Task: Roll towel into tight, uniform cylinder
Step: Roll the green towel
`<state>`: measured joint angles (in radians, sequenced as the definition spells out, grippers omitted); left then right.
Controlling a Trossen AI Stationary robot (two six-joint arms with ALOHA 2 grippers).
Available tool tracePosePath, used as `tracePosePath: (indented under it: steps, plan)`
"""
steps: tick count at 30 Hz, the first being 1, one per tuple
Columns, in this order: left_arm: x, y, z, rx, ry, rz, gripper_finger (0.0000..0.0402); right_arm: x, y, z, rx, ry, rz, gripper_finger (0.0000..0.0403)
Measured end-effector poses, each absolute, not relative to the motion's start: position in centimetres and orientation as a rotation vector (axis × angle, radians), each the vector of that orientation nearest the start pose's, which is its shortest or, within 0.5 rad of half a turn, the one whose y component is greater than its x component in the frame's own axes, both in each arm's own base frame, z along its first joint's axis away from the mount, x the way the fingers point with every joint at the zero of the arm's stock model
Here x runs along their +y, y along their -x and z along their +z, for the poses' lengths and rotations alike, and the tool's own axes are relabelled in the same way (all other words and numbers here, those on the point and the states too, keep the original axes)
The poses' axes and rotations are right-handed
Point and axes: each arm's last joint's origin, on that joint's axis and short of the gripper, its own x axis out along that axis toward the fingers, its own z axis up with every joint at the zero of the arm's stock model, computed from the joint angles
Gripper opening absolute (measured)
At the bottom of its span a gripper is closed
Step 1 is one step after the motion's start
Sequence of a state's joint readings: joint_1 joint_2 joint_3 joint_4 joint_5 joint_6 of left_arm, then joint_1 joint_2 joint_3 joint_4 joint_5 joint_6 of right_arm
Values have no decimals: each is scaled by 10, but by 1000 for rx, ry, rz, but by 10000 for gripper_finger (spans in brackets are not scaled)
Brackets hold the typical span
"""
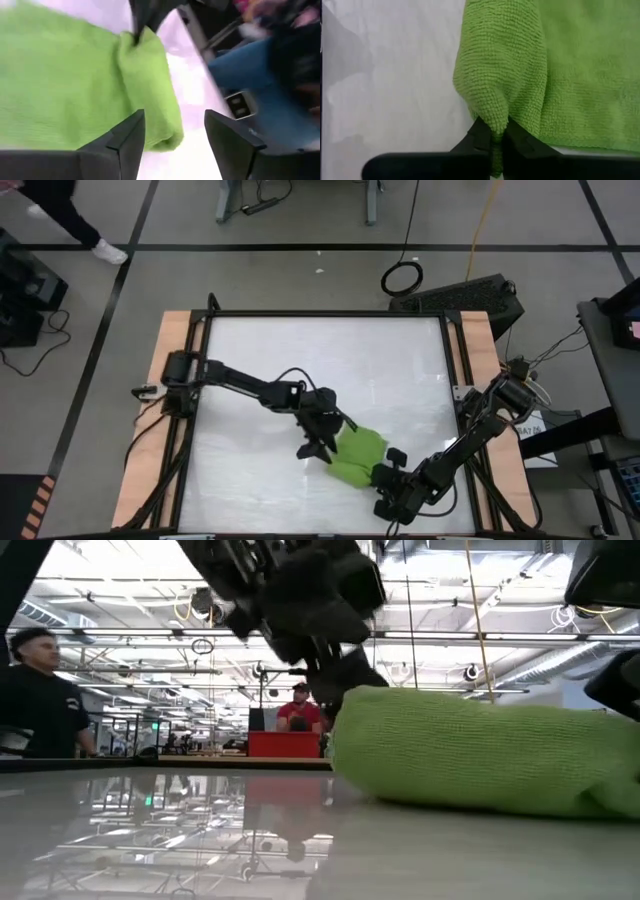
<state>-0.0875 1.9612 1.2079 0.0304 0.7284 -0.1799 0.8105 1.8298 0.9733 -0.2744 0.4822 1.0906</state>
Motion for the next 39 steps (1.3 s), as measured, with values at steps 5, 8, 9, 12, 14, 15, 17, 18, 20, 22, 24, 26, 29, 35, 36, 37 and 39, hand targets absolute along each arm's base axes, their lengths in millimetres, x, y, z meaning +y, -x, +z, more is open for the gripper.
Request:
tracePosePath:
  steps: [5, 8, 9, 12, 14, 15, 17, 18, 20, 22, 24, 26, 29, 35, 36, 37, 39]
  plan:
    - [-80, -387, 184, 736, -17, -680, 210, 230, -240, 130, 945, -417, -233, 5]
    - [-102, -382, 184, 710, -233, -673, 210, 229, -242, 131, 959, -467, -245, 5]
    - [-109, -380, 183, 716, -289, -663, 210, 229, -242, 131, 964, -482, -248, 5]
    - [-126, -377, 174, 715, -459, -607, 210, 228, -244, 131, 983, -517, -249, 5]
    - [-133, -375, 167, 717, -522, -592, 210, 227, -245, 131, 985, -533, -246, 5]
    - [-135, -375, 165, 706, -538, -600, 210, 228, -245, 132, 988, -542, -237, 4]
    - [-137, -373, 162, 689, -555, -595, 210, 228, -245, 133, 996, -552, -225, 4]
    - [-137, -372, 160, 687, -565, -577, 210, 228, -245, 134, 997, -555, -222, 4]
    - [-135, -371, 157, 684, -583, -540, 210, 228, -245, 135, 995, -558, -220, 4]
    - [-131, -373, 157, 669, -601, -526, 210, 228, -245, 136, 996, -565, -213, 4]
    - [-129, -376, 158, 631, -624, -544, 210, 228, -245, 136, 996, -566, -212, 4]
    - [-127, -379, 154, 605, -641, -581, 210, 229, -245, 136, 999, -566, -210, 4]
    - [-127, -382, 143, 602, -657, -612, 210, 228, -246, 136, 1007, -569, -206, 4]
    - [-129, -385, 124, 611, -666, -651, 210, 228, -246, 136, 1007, -580, -211, 4]
    - [-129, -385, 122, 618, -666, -654, 210, 228, -246, 136, 1006, -580, -211, 4]
    - [-129, -386, 120, 616, -666, -654, 210, 228, -246, 136, 1006, -580, -212, 4]
    - [-129, -387, 118, 615, -665, -652, 210, 228, -246, 136, 1006, -581, -211, 4]
